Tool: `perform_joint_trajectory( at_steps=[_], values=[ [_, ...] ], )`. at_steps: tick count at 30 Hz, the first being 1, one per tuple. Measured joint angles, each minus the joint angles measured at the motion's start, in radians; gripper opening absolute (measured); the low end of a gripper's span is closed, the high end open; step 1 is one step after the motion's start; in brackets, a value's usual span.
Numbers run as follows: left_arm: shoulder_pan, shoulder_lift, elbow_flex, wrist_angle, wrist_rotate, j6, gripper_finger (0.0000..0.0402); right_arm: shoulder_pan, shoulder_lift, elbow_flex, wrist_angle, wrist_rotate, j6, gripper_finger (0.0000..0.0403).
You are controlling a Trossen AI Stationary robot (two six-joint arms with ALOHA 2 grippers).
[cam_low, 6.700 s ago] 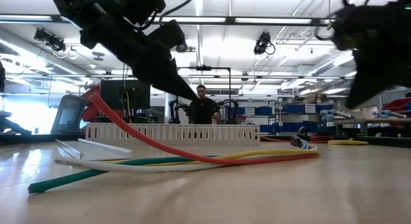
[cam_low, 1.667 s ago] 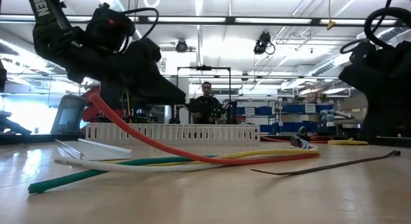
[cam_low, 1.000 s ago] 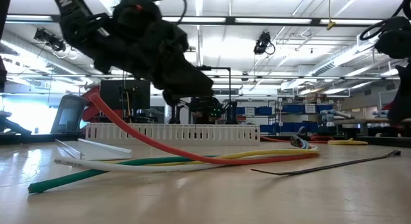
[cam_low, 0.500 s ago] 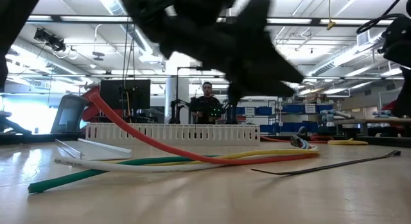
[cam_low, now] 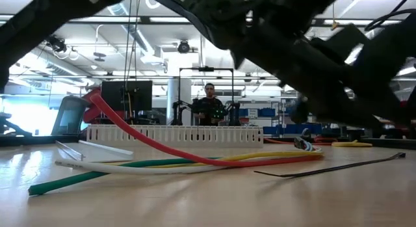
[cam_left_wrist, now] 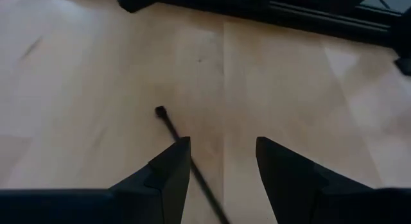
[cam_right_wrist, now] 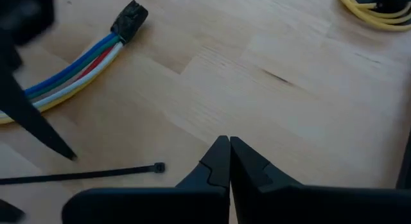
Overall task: Ziptie cables
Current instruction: Prepare the black zip tie
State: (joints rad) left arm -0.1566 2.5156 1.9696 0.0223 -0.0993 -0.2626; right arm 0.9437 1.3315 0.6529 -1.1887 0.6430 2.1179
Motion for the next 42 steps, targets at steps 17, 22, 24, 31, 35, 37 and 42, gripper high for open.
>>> perform_joint_trajectory(
  at_steps=[17,22,24,31,35,37,42],
  values=[
    [0.005,0.158,0.182,-0.08,-0.194,0.056,0.0041,0.048,0.0,0.0,0.072,0.002,0.004,0.0],
    [0.006,0.155,0.182,-0.085,-0.18,0.068,0.0005,0.049,0.0,0.0,0.072,0.004,0.004,0.0],
    [-0.001,0.139,0.181,-0.126,-0.206,0.089,0.0004,0.051,0.0,0.0,0.072,0.004,0.004,0.0],
    [-0.036,0.015,0.179,-0.322,-0.422,0.227,0.0002,0.057,0.0,0.0,0.072,0.004,0.004,0.0],
    [-0.048,-0.038,0.179,-0.41,-0.468,0.237,0.0001,0.057,0.0,0.0,0.082,0.025,0.004,0.0],
    [-0.049,-0.061,0.178,-0.463,-0.502,0.234,0.0001,0.057,0.001,0.0,0.102,0.058,0.004,0.0],
    [-0.057,-0.131,0.178,-0.567,-0.586,0.189,0.0001,0.059,0.014,0.0,0.119,0.077,0.002,0.0]
  ],
)
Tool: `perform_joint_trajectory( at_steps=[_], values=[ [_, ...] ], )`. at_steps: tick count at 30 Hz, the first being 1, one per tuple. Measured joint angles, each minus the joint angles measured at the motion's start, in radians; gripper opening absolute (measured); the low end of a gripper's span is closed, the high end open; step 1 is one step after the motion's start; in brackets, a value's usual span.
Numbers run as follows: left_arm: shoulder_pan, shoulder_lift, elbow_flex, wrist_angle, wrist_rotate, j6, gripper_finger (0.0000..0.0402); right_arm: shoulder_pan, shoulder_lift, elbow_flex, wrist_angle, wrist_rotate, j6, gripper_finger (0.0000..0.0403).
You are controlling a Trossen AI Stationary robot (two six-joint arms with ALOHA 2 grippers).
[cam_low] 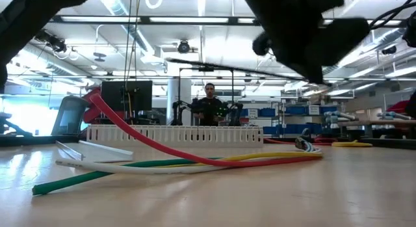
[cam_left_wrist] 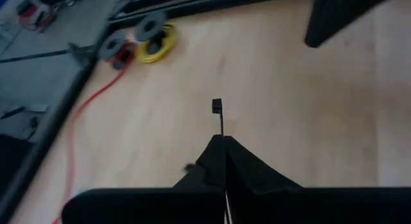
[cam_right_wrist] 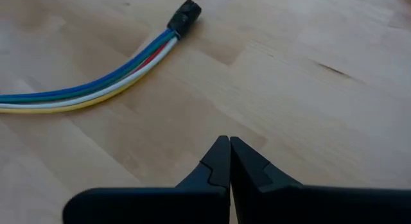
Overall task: Ziptie cables
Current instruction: Prepare the black zip tie
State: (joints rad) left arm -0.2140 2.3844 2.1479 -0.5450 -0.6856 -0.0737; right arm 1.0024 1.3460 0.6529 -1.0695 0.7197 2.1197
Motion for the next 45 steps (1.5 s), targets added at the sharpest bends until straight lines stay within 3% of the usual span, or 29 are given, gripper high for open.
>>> perform_joint_trajectory(
  at_steps=[5,9,17,21,25,28,34,38,41,45],
  values=[
    [-0.024,-0.079,0.0,-0.045,-0.003,-0.025,0.0001,0.004,0.022,0.0,0.015,0.003,0.0,0.0],
    [-0.068,-0.15,0.0,-0.118,-0.067,-0.036,0.0,0.009,0.048,0.0,0.028,0.013,-0.001,0.0],
    [-0.197,-0.229,-0.002,-0.096,-0.118,-0.007,0.0,0.013,0.105,0.0,0.06,0.029,-0.002,0.0],
    [-0.221,-0.233,-0.092,-0.086,-0.17,-0.026,0.0,0.018,0.131,0.0,0.104,0.056,-0.008,0.0],
    [-0.224,-0.28,-0.3,-0.026,-0.178,-0.116,0.0,0.032,0.154,0.0,0.146,0.078,-0.012,0.0],
    [-0.224,-0.384,-0.543,0.132,-0.18,-0.169,0.0,0.033,0.161,0.0,0.17,0.079,-0.015,0.0],
    [-0.202,-0.669,-1.104,0.7,-0.098,-0.145,0.0,0.011,0.161,0.0,0.221,0.163,-0.02,0.0],
    [-0.138,-0.778,-1.447,1.15,0.065,-0.114,0.0,-0.071,0.161,0.0,0.313,0.253,-0.079,0.0],
    [-0.074,-0.779,-1.634,1.436,0.174,-0.143,0.0,-0.174,0.161,0.0,0.492,0.261,-0.293,0.0],
    [-0.01,-0.753,-1.776,1.705,0.301,-0.173,0.0,-0.312,0.161,0.0,0.819,0.257,-0.762,0.0]
  ],
)
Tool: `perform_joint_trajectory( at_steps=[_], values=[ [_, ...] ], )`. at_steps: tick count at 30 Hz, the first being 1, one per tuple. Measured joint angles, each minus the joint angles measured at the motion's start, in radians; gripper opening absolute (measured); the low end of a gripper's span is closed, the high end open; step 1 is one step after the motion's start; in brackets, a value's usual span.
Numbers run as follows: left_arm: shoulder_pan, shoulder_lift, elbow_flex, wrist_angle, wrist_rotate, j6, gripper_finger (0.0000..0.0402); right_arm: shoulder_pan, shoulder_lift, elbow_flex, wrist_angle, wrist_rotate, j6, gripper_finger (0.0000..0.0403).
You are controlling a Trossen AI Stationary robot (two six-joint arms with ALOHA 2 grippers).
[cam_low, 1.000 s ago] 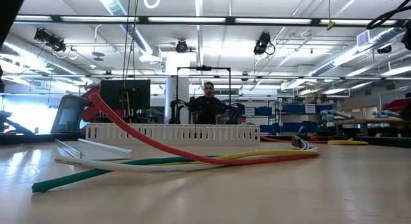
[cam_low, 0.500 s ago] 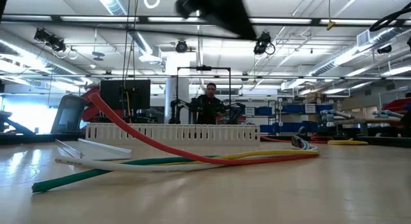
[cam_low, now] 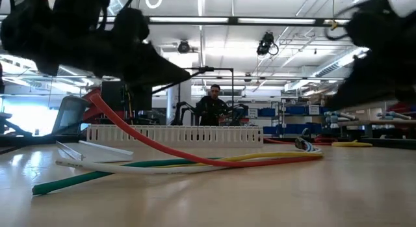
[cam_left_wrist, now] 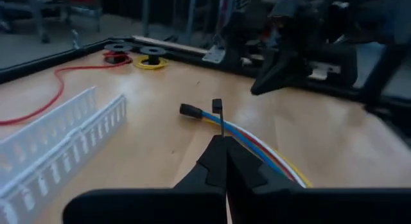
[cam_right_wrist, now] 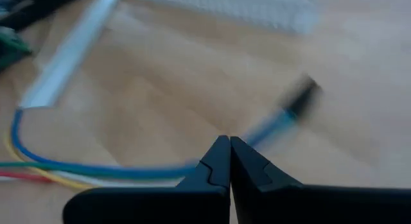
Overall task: Ziptie cables
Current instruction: Prepare the black zip tie
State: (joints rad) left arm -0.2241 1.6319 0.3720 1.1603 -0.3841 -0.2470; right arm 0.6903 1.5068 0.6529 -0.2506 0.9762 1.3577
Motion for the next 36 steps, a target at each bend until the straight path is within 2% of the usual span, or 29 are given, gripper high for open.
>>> perform_joint_trajectory(
  at_steps=[4,6,12,16,21,26,30,36],
  values=[
    [0.039,-0.001,-0.056,0.167,0.076,0.008,0.0,-0.119,-0.001,0.0,0.266,0.022,-0.388,0.0],
    [0.062,-0.001,-0.067,0.195,0.092,0.008,0.0,-0.194,-0.001,0.0,0.358,-0.03,-0.55,0.0],
    [0.144,-0.001,-0.067,0.206,0.139,-0.005,0.0,-0.491,-0.001,0.0,0.588,-0.444,-0.93,0.0],
    [0.181,0.0,-0.067,0.249,0.183,-0.002,0.0,-0.656,-0.021,0.0,0.718,-0.702,-1.11,0.0],
    [0.21,0.0,-0.067,0.251,0.206,0.007,0.0,-0.783,-0.022,0.0,0.748,-0.936,-1.176,0.0],
    [0.216,0.001,-0.062,0.273,0.206,-0.017,0.0,-0.793,-0.022,-0.015,0.83,-1.039,-1.16,0.0],
    [0.214,0.008,-0.033,0.293,0.207,-0.028,0.0,-0.762,-0.022,-0.026,0.923,-1.053,-1.144,0.0],
    [0.214,0.077,0.019,0.293,0.206,-0.028,0.0,-0.751,-0.021,-0.029,0.959,-1.047,-1.15,0.0016]
  ],
)
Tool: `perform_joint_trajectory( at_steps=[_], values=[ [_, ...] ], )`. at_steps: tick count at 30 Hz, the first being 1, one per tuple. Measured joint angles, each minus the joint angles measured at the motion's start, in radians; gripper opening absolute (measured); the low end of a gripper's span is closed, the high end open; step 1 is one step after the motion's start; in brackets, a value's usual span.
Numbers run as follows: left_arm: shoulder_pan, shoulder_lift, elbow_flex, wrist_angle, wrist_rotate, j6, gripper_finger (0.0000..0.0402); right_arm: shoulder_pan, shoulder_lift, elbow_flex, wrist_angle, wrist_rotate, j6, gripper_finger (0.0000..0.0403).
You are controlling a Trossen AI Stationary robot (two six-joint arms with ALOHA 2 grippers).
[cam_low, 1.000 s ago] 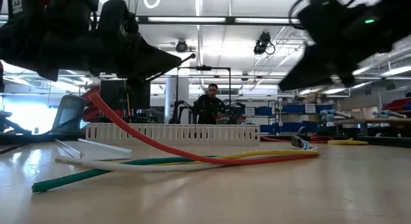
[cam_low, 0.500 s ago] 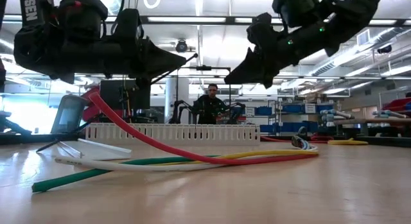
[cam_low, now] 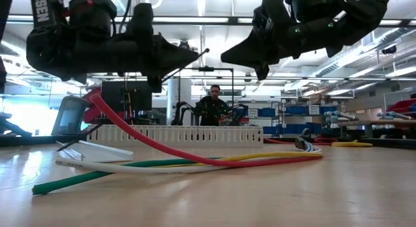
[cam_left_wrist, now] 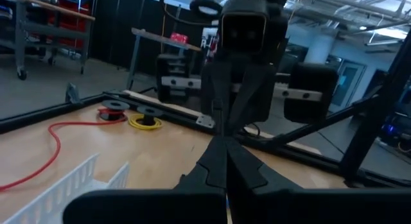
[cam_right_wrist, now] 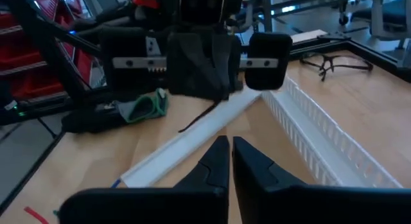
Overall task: Ziptie cables
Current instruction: Prepare the black zip tie
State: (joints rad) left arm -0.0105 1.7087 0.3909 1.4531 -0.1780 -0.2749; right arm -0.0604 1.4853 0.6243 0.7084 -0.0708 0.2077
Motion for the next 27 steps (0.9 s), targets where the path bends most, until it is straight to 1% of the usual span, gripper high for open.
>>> perform_joint_trajectory(
  at_steps=[6,10,13,17,21,27],
  values=[
    [0.0,0.087,0.063,0.054,0.0,0.005,0.0,-0.007,0.0,0.0,-0.029,0.003,-0.048,0.0073],
    [0.001,0.115,0.083,0.066,0.0,0.006,0.0,-0.012,0.0,0.0,-0.021,0.002,-0.085,0.011],
    [0.002,0.115,0.084,0.081,-0.002,0.006,0.0,-0.028,0.0,0.0,-0.023,0.003,-0.088,0.0128],
    [0.003,0.115,0.085,0.076,-0.006,0.007,0.0,-0.046,0.0,0.0,-0.005,0.0,-0.087,0.0133],
    [0.005,0.115,0.085,0.075,-0.006,0.008,0.0,-0.06,0.0,0.0,0.014,-0.056,-0.088,0.012],
    [0.016,0.115,0.102,0.043,-0.006,0.008,0.0,-0.065,0.0,0.0,0.021,-0.061,-0.081,0.0112]
  ],
)
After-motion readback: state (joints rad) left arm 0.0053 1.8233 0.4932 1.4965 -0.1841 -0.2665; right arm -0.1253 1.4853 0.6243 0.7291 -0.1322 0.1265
